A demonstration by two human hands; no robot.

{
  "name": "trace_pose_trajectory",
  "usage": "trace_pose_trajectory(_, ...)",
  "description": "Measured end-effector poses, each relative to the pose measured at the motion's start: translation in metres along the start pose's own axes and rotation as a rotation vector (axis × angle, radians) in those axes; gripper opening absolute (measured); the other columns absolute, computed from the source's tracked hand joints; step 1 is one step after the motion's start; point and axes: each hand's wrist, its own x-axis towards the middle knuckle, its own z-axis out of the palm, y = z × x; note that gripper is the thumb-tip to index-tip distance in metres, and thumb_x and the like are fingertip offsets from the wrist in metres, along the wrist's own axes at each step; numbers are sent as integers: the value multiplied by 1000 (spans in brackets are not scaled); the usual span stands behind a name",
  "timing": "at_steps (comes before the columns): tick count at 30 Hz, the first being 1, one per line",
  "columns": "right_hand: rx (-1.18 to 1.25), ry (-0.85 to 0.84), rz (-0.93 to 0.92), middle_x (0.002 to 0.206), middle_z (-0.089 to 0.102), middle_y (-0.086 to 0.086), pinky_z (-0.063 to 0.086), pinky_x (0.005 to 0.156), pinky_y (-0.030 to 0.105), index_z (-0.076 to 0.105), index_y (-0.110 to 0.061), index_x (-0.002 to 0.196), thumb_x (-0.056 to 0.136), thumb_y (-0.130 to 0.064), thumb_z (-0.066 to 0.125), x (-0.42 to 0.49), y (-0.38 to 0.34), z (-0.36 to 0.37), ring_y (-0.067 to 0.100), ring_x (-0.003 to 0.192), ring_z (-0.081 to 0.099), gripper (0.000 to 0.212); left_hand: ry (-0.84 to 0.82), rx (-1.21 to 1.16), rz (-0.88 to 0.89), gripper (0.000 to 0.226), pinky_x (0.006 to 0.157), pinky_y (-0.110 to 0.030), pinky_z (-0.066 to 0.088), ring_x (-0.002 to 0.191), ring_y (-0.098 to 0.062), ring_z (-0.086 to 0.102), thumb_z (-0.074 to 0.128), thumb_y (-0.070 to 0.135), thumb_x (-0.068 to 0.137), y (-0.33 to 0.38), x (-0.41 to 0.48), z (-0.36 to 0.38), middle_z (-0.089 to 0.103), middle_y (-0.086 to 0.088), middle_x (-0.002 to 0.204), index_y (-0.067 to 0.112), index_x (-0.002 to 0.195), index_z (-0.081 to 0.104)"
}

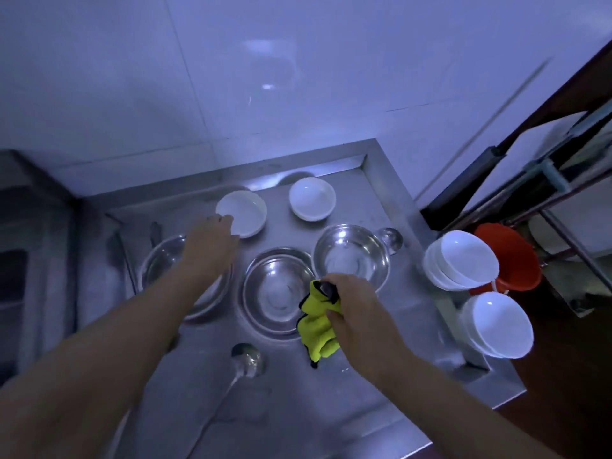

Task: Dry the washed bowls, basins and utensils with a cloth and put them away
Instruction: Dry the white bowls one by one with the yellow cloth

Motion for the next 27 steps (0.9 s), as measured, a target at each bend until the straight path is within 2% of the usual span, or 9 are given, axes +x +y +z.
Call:
trace_pose_trajectory(4, -26, -52, 51, 110, 46, -12, 36, 84, 22, 50, -20, 122, 84, -4, 53, 16, -15, 17, 10, 106, 38, 41, -96, -3, -186, 37, 84, -38, 44, 102, -36, 56, 51, 29, 90, -28, 48, 11, 61, -19, 113, 4, 117, 57)
trace_pose_trajectory(10, -16, -60, 96, 109, 32, -43, 33, 79, 10, 36, -43, 109, 76, -15, 47, 12, -18, 30, 2, 99, 39, 45, -253, -165, -323, 40, 86, -38, 47, 98, -35, 59, 40, 33, 95, -49, 74, 30, 63, -19, 107, 2, 109, 60)
trace_pose_trajectory(14, -31, -82, 126, 103, 38, -30, 32, 79, 11, 38, -43, 110, 74, -16, 46, 11, -22, 33, 5, 101, 42, 46, -241, -102, -320, 29, 80, -36, 44, 102, -34, 59, 40, 18, 95, -46, 80, 26, 64, -17, 110, 4, 109, 62)
trace_pose_trajectory(16, -13, -94, 144, 105, 38, -26, 35, 83, 16, 46, -35, 117, 75, -16, 46, 9, -24, 35, 7, 104, 43, 46, -179, -147, -326, 28, 76, -37, 43, 100, -36, 59, 40, 14, 94, -44, 80, 18, 64, -18, 109, 4, 109, 62)
trace_pose_trajectory(18, 1, -84, 149, 106, 38, -28, 33, 85, 12, 50, -24, 122, 77, -14, 48, 10, -25, 35, 9, 106, 43, 46, -72, -228, -283, 27, 73, -37, 41, 95, -37, 59, 39, 17, 93, -41, 73, 6, 64, -20, 105, 5, 106, 60)
trace_pose_trajectory(21, 23, -50, 175, 106, 42, -25, 30, 86, 6, 50, -21, 125, 83, -3, 57, 16, -26, 36, 11, 106, 43, 46, 82, -291, -215, 27, 73, -37, 40, 93, -39, 57, 37, 20, 96, -33, 48, -23, 63, -19, 102, 8, 109, 58)
trace_pose_trajectory(23, 49, -22, 171, 110, 47, -13, 32, 87, 10, 48, -23, 126, 83, -8, 56, 23, -31, 38, 12, 108, 45, 46, 170, -409, -144, 25, 74, -37, 45, 84, -37, 60, 38, 20, 97, -28, 27, -44, 64, -19, 96, 9, 110, 56)
trace_pose_trajectory(25, 96, 26, 153, 114, 50, -10, 38, 91, 23, 45, -28, 126, 79, -15, 51, 30, -40, 41, 14, 110, 46, 49, 223, -562, -82, 19, 65, -24, 48, 63, -22, 60, 40, 19, 97, -23, 2, -64, 63, -9, 83, 11, 106, 56)
trace_pose_trajectory(27, 155, 110, 125, 114, 49, -9, 37, 91, 26, 43, -30, 125, 79, -12, 53, 34, -53, 44, 15, 110, 47, 51, 266, -678, -36, 15, 53, -9, 39, 58, -4, 55, 42, 15, 97, -14, -27, -80, 58, 4, 75, 18, 100, 57)
